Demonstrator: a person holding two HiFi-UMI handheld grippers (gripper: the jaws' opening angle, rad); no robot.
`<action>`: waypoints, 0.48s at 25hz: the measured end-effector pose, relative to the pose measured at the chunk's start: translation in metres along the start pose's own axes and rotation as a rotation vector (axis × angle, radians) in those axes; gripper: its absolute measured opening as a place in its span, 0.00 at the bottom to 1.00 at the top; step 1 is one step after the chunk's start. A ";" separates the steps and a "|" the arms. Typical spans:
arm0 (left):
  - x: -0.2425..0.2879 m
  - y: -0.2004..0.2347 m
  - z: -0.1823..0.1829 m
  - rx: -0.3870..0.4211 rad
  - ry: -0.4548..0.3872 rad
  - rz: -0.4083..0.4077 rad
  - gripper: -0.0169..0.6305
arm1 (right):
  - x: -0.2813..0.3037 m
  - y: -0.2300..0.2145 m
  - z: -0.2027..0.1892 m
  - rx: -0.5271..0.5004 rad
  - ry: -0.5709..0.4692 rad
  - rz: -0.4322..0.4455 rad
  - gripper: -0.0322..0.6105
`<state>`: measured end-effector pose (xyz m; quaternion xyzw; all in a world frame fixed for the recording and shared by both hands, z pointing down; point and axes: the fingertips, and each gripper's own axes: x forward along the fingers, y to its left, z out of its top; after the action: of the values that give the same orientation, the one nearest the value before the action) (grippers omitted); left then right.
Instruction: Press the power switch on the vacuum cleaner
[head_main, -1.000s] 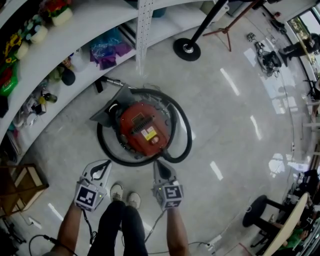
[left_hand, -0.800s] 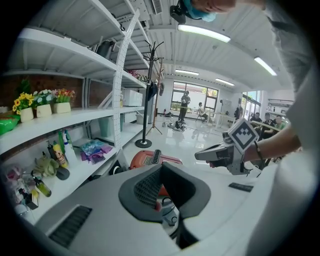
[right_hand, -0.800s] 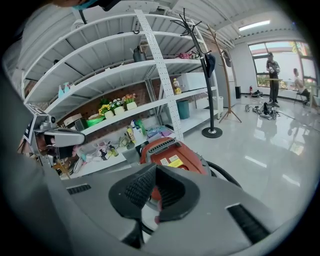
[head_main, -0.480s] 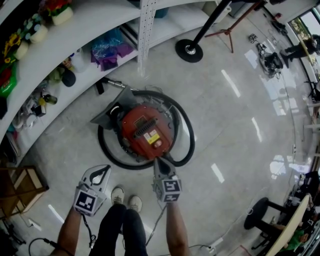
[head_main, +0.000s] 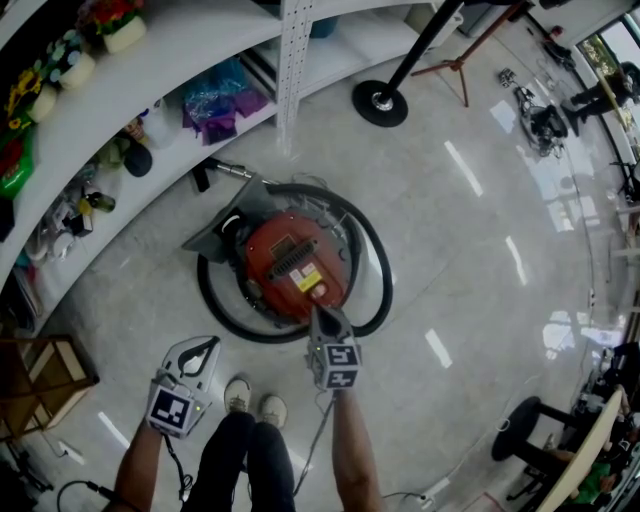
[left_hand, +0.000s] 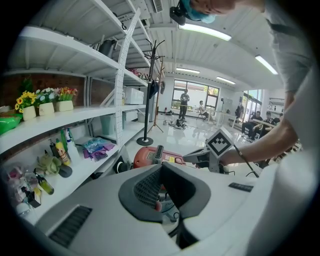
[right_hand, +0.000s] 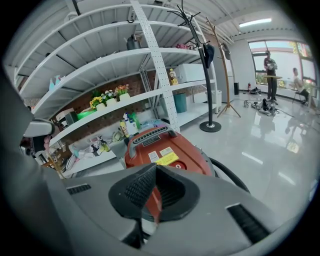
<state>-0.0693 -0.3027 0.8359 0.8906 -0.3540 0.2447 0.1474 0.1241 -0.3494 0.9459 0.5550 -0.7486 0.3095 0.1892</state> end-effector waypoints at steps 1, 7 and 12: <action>0.000 -0.001 -0.001 -0.001 0.000 -0.001 0.04 | 0.003 -0.002 -0.001 0.000 0.002 -0.002 0.07; 0.000 -0.002 -0.007 -0.005 0.014 -0.004 0.04 | 0.014 -0.011 -0.009 0.005 0.025 -0.011 0.07; -0.001 0.000 -0.007 0.001 0.015 -0.002 0.04 | 0.023 -0.019 -0.020 0.004 0.044 -0.021 0.07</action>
<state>-0.0722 -0.2984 0.8413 0.8891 -0.3519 0.2515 0.1498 0.1338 -0.3562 0.9797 0.5563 -0.7378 0.3209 0.2078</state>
